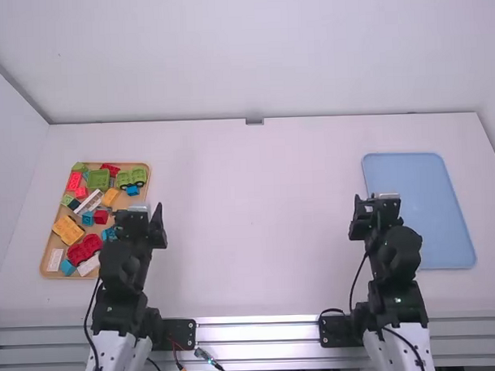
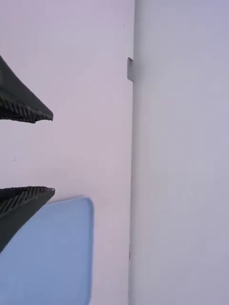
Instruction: Assemble lego blocks to make yellow taxi
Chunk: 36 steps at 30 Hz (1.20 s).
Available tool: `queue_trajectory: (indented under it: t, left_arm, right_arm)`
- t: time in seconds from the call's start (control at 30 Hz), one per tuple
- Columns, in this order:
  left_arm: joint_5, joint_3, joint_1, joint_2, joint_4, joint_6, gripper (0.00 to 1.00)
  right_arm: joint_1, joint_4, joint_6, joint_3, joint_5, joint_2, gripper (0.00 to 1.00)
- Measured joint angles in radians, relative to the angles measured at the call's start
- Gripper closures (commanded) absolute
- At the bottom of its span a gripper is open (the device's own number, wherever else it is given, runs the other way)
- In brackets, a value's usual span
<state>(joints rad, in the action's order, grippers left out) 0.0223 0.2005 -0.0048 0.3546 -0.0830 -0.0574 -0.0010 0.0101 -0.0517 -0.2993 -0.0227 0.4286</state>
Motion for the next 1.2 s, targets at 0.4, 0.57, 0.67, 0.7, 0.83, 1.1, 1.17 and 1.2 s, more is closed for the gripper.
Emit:
queue_trajectory:
  t: [0.4,0.57,0.67,0.7,0.83,1.1,1.17,1.2]
  left_arm:
    - [0.141,0.192,0.029,0.248,0.043,0.063,0.37]
    - [0.147,0.388,0.132,0.395,0.243,0.116,0.28]
    - [0.148,0.492,0.192,0.472,0.326,0.142,0.23]
    - [0.148,0.555,0.230,0.522,0.380,0.156,0.21]
    - [0.156,0.719,0.346,0.673,0.525,0.190,0.15]
    - [0.076,1.042,0.649,1.067,0.765,0.221,0.06]
    - [0.050,1.118,0.725,1.178,0.818,0.224,0.04]
    - [0.040,1.140,0.750,1.213,0.832,0.223,0.04]
  right_arm:
    - [0.000,0.010,-0.038,-0.226,-0.035,0.299,0.37]
    - [0.000,0.016,-0.056,-0.323,-0.047,0.425,0.28]
    - [0.000,0.016,-0.061,-0.364,-0.050,0.478,0.23]
    - [0.000,0.016,-0.064,-0.386,-0.052,0.507,0.21]
    - [-0.002,0.020,-0.075,-0.441,-0.060,0.579,0.15]
    - [-0.010,0.027,-0.093,-0.539,-0.072,0.711,0.06]
    - [-0.010,0.027,-0.097,-0.558,-0.076,0.734,0.04]
    - [-0.010,0.027,-0.098,-0.565,-0.076,0.742,0.04]
